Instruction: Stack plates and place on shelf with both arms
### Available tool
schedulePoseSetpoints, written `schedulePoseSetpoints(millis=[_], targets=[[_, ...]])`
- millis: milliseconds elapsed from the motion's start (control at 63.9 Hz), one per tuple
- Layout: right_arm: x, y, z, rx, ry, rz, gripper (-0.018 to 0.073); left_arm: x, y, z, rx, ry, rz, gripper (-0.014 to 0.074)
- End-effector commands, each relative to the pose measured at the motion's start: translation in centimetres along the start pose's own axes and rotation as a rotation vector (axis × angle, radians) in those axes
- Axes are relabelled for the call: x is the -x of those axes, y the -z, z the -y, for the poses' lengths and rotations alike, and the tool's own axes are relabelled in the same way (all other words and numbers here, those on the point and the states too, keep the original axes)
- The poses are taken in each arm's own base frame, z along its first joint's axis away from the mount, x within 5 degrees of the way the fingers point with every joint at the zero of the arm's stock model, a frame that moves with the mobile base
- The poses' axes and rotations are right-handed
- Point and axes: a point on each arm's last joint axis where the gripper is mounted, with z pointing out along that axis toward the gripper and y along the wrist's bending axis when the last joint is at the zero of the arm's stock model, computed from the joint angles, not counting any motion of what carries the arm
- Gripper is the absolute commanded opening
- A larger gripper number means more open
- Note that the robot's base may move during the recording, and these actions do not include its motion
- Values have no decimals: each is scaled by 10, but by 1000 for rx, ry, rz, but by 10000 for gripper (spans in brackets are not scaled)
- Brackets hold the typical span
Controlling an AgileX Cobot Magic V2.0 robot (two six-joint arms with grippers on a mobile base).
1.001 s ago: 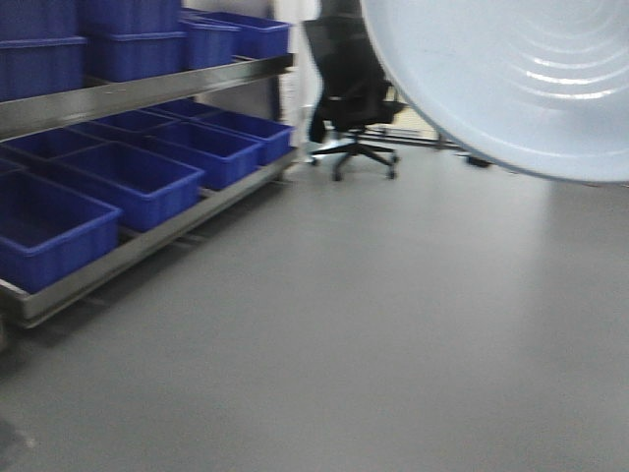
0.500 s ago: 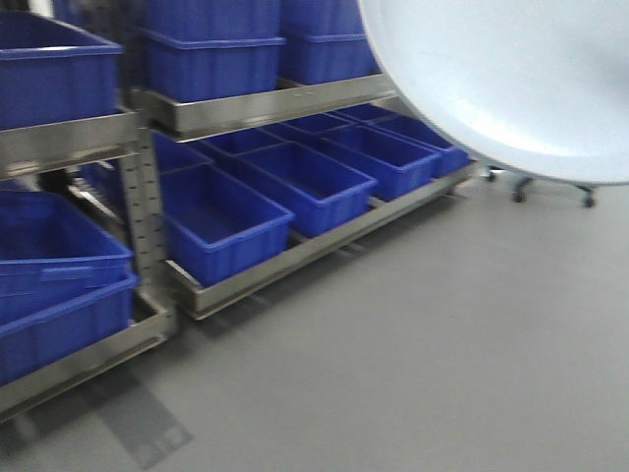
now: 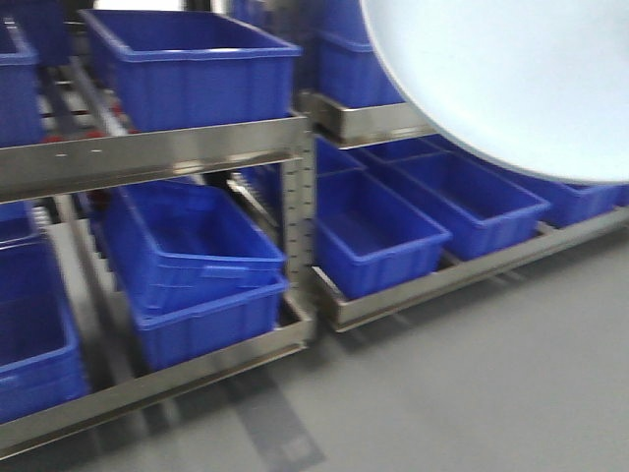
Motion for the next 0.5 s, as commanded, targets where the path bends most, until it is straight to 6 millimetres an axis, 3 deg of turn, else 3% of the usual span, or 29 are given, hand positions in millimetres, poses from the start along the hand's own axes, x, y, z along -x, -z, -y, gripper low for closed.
schedulePoseSetpoints(millis=[0,485], targets=[[20,2,-2,7,-6,130,49,16,0,-2,14,9,98,80],[20,2,-2,7,-6,130,49,16,0,-2,14,9,98,80]])
